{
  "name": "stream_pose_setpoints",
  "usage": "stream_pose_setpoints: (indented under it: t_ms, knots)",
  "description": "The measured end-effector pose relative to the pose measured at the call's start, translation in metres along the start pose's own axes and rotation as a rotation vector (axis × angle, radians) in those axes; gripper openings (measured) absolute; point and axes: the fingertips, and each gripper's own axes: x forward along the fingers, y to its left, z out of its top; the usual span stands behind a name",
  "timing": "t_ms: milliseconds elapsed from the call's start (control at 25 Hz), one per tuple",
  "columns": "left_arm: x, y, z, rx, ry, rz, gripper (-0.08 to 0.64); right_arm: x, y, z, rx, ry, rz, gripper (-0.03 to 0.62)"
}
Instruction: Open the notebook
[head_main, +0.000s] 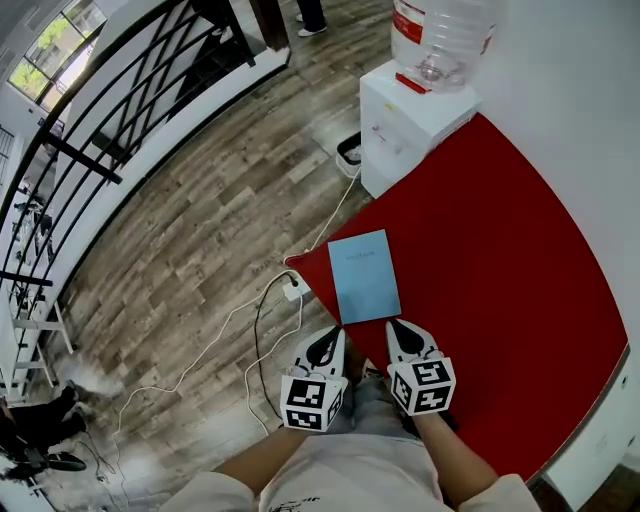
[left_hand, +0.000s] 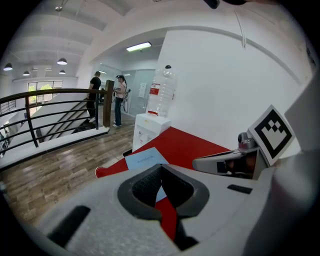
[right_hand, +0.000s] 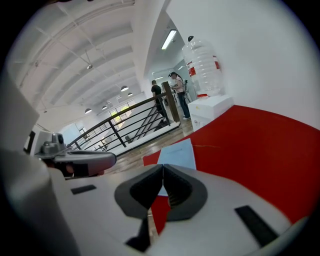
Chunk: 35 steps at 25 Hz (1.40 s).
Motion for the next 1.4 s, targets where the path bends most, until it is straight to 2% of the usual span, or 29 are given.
stream_pose_setpoints:
  t_ms: [360,400,480,640,760,960,1080,1320,1360,1400]
  knots:
    - [0.025,0.007,-0.026,-0.013,0.059,-0.021,0.007,0.033,-0.028,-0.031,0.024,0.064,-0.076,0.011]
    - [0.027,0.008,-0.029,-0.016,0.067,-0.021,0.006,0.036,-0.033,-0.034,0.033,0.069,-0.086,0.027]
    - [0.030,0.010,-0.035,-0.021,0.080,-0.023,0.006,0.043,-0.042,-0.039,0.056,0.084,-0.104,0.099]
    - [0.037,0.015,-0.045,-0.044,0.101,-0.024,0.006,0.059,-0.063,-0.049,0.087,0.125,-0.133,0.145]
    - [0.039,0.017,-0.055,-0.059,0.118,-0.025,0.007,0.069,-0.073,-0.059,0.120,0.160,-0.122,0.178]
    - [0.043,0.019,-0.061,-0.075,0.131,-0.028,0.006,0.085,-0.074,-0.066,0.182,0.216,-0.044,0.183]
    - [0.043,0.020,-0.065,-0.080,0.135,-0.027,0.006,0.091,-0.065,-0.070,0.186,0.240,0.002,0.183]
    - [0.043,0.022,-0.068,-0.090,0.140,-0.024,0.006,0.096,-0.062,-0.068,0.180,0.247,0.001,0.181]
    - [0.042,0.023,-0.069,-0.092,0.142,-0.024,0.006,0.095,-0.063,-0.066,0.183,0.245,0.002,0.172]
    - [0.042,0.023,-0.071,-0.093,0.144,-0.023,0.006,0.094,-0.064,-0.065,0.188,0.244,0.002,0.123]
